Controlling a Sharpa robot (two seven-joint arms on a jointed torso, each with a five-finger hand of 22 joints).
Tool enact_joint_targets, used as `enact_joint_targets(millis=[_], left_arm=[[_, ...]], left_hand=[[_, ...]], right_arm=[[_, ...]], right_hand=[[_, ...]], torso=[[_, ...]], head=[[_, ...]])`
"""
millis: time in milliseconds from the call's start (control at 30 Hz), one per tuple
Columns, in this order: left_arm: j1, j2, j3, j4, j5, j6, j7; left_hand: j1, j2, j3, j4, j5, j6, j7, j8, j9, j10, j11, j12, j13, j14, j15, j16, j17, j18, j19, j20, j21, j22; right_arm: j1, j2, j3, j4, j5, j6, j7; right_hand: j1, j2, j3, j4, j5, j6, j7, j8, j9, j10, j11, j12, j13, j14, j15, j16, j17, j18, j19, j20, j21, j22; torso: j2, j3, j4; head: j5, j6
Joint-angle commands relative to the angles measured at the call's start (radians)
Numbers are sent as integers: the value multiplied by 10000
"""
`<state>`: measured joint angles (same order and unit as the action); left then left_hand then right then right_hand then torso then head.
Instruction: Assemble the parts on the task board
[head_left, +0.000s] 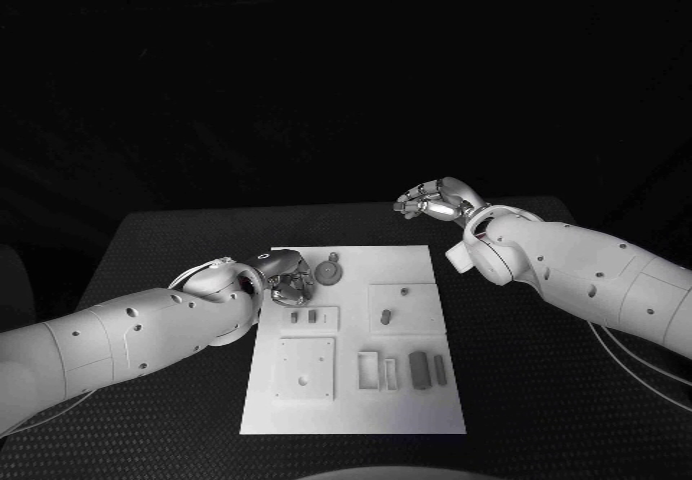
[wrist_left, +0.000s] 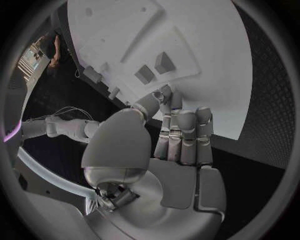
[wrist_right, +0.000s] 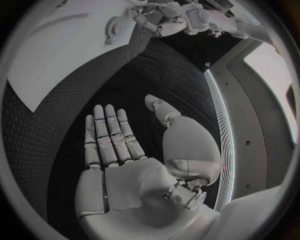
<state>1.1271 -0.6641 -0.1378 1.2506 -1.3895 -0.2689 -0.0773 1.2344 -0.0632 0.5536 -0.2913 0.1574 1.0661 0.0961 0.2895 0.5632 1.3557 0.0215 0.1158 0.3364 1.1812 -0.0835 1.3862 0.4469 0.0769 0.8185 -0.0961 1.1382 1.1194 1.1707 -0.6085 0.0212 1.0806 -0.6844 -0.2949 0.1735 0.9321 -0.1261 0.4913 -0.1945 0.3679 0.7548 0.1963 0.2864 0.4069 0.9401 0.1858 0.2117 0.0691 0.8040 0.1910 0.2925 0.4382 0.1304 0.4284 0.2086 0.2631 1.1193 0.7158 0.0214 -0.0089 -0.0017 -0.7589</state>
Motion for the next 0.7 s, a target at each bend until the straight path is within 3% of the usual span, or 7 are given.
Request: enact_joint_targets(millis=[33, 200, 333, 500, 700], left_arm=[[-66, 53, -52, -1, -65, 634, -299], [-66, 37, -52, -4, -56, 503, -320], [-66, 26, -52, -7, 29, 285, -355], [-66, 15, -52, -26, 51, 96, -409], [-66, -1, -51, -66, 89, -6, -436]], left_hand=[[-29, 10, 35, 5, 47, -142, 84, -100, -68, -231, 87, -175, -56, -114, 18, -116, -37, 24, -23, -794, -85, 10], [-18, -155, -51, 10, -33, -649, 275, -385, -205, -372, 165, -313, -79, -241, 96, -141, -57, -26, -139, -739, -139, 41], [-109, -288, -149, 34, -68, -1193, 247, -643, -344, -404, 201, -374, -78, -294, 133, -134, -68, -44, -161, -703, -145, 77], [-274, -473, -257, 50, -559, -1743, 69, -836, -482, -298, 170, -364, -30, -314, 103, -96, -78, -28, -152, -717, -139, 128], [-280, -527, -230, 56, -593, -2203, -39, -976, -579, -268, 160, -378, 1, -309, 93, -84, -99, -17, -120, -726, -156, 149]], right_arm=[[-2, -4, 5, 4, -26, 100, 67], [-2, -15, 5, 3, -26, 96, 65], [-2, -19, 5, 10, -26, 99, 67], [-2, -23, 5, 10, -26, 99, 67], [-2, -44, 5, 12, -26, 98, 61]], right_hand=[[36, 80, -34, -9, 48, -60, 264, 55, -10, 78, 11, -48, -3, -64, 26, 39, -11, -178, -2, -41, -39, 10], [38, 77, -34, -11, 47, -62, 264, 55, -11, 78, 12, -49, -3, -65, 27, 40, -12, -178, -2, -42, -42, 12], [40, 76, -34, -13, 47, -63, 264, 55, -12, 77, 12, -51, -4, -66, 27, 40, -13, -178, -2, -42, -45, 15], [41, 75, -34, -14, 47, -64, 264, 55, -13, 77, 13, -52, -4, -66, 28, 41, -14, -179, -1, -42, -48, 19], [42, 75, -34, -15, 47, -64, 265, 56, -14, 78, 13, -54, -4, -67, 28, 42, -15, -179, 0, -43, -52, 22]], torso=[[-5, -3, 6], [-2, -8, 16], [-4, -8, 12], [0, -11, 9], [0, -10, 6]], head=[[-5, -5], [-3, -9], [-6, -1], [4, 13], [6, 17]])
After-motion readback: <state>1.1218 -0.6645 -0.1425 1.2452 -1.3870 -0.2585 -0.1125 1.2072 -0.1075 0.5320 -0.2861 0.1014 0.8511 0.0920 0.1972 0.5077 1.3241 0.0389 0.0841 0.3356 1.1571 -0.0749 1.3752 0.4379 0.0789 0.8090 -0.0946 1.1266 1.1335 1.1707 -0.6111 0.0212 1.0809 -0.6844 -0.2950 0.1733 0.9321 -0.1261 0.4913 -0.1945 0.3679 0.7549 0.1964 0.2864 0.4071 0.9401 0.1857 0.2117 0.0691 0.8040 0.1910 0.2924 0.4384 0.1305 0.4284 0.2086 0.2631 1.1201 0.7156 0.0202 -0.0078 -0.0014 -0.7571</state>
